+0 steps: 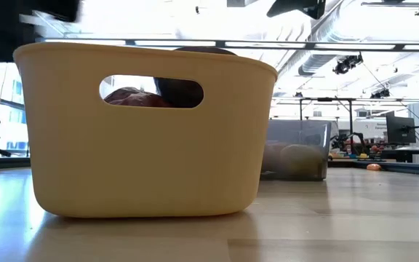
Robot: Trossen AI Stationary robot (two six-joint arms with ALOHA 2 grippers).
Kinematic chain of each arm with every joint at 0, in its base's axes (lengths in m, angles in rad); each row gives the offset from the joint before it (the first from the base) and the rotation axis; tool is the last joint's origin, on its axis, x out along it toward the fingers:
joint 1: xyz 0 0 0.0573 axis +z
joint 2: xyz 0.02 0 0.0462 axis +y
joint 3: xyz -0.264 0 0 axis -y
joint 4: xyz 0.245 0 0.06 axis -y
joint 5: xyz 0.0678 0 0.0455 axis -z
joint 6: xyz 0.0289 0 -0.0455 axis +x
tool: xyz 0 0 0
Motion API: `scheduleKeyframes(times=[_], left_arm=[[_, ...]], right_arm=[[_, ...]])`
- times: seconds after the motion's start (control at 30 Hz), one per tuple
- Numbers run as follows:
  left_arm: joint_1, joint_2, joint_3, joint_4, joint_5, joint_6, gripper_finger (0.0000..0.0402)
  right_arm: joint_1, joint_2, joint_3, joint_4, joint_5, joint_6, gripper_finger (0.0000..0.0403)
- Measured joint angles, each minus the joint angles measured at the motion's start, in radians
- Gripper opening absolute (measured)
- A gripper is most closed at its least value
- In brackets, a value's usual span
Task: Sort produce into baskets
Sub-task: Put the yellow chili pepper into the left black bin
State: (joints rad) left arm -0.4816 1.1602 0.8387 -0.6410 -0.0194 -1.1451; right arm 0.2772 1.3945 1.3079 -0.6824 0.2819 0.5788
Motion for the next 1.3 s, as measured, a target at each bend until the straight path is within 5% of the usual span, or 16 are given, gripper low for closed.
scheduleKeyframes(times=[0.17, 0.33, 0.8, 1.3], left_arm=[[-0.261, 0.156, -0.001, 0.021, 0.079, -0.259, 0.012], [-0.394, 0.351, 0.003, 0.173, 0.182, -0.365, 0.0108], [-0.448, 0.647, 0.197, 0.144, 0.289, -0.274, 0.0075], [-0.451, 0.644, 0.193, 0.042, 0.27, -0.306, 0.0075]], right_arm=[[0.007, 0.0, 0.0, -0.01, 0.026, 0.0, 0.0193], [0.007, 0.0, 0.0, -0.01, 0.07, 0.008, 0.0193], [-0.024, 0.0, 0.0, -0.042, 0.131, 0.007, 0.0193], [-0.023, 0.0, 0.0, -0.041, 0.132, 0.023, 0.0193]])
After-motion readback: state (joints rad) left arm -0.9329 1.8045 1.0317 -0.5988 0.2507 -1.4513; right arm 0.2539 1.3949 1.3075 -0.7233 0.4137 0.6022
